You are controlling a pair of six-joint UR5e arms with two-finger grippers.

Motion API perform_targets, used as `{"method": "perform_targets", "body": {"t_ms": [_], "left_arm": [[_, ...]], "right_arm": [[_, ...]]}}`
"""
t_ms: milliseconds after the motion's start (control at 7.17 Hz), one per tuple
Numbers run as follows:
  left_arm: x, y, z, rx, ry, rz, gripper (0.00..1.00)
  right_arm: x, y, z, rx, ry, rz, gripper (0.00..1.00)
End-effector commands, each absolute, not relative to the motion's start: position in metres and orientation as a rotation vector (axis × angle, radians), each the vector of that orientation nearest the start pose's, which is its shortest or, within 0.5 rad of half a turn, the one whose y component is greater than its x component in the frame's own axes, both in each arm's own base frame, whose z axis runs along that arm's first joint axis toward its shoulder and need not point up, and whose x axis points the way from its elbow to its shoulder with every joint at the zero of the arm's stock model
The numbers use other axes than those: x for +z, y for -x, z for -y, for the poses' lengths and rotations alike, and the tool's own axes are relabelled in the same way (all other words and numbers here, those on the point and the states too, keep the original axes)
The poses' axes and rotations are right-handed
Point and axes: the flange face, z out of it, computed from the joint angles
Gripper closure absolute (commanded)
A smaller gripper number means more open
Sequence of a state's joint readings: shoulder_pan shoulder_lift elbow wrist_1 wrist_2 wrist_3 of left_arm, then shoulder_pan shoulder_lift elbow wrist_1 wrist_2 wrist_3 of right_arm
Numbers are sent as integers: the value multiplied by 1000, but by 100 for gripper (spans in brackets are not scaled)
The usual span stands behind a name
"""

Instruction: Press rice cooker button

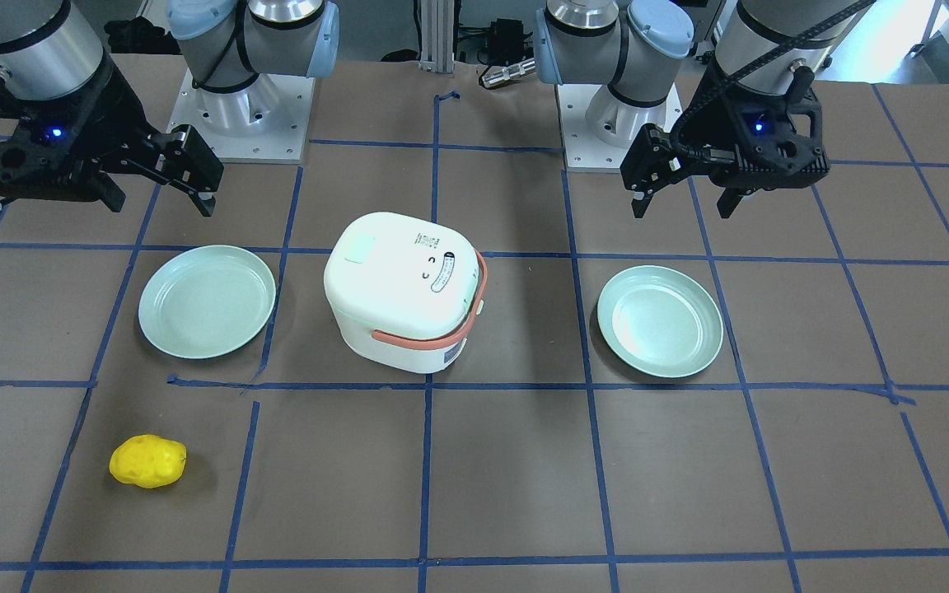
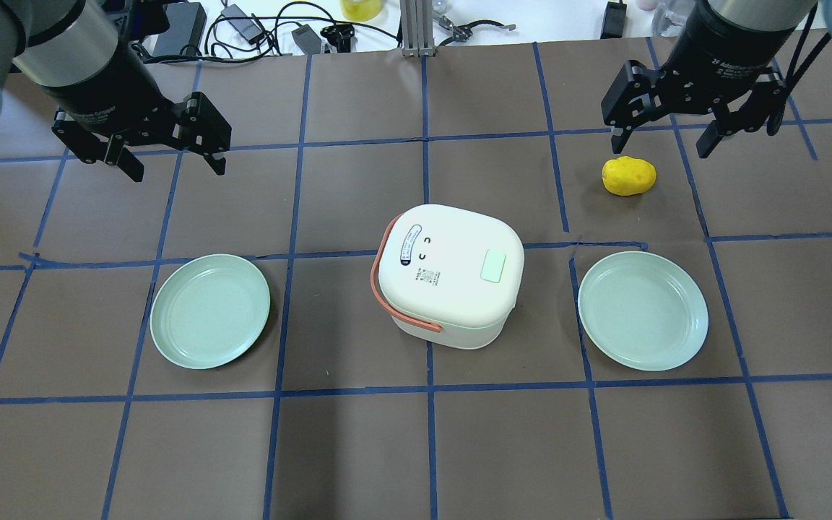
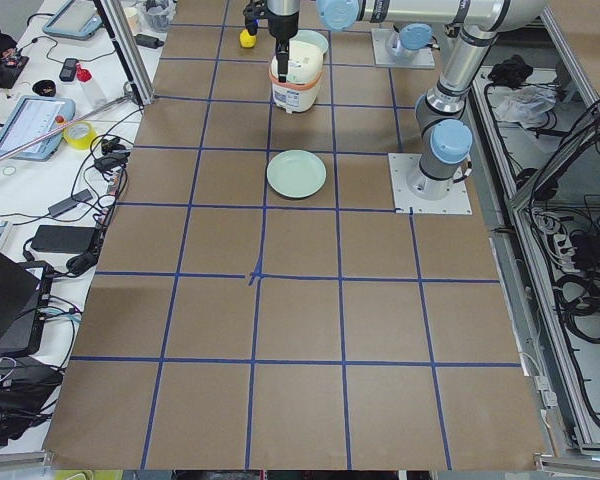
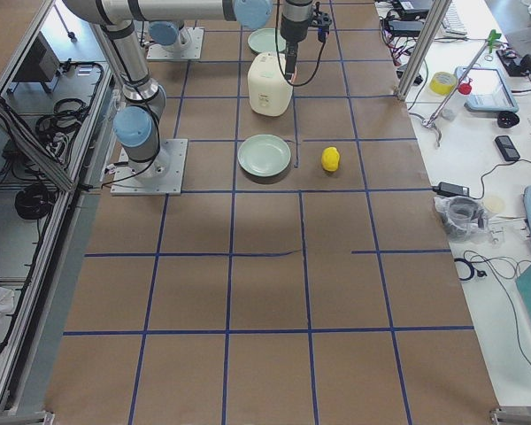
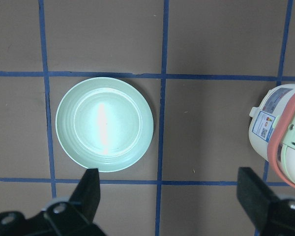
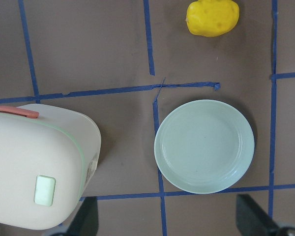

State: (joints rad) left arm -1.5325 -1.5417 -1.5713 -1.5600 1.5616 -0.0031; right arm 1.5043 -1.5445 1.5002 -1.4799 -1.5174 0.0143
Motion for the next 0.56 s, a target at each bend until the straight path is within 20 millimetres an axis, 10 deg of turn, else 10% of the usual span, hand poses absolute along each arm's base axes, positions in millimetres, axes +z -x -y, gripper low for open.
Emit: {"method": "perform_targets", "body": {"t_ms": [0, 419], "left_arm": [[503, 116, 488, -63, 65, -3149, 0], [503, 116, 488, -63, 65, -3149, 0]], "right_arm": [[493, -107, 510, 85, -130, -3075, 0], [485, -115, 505, 111, -171, -3065, 9]]}}
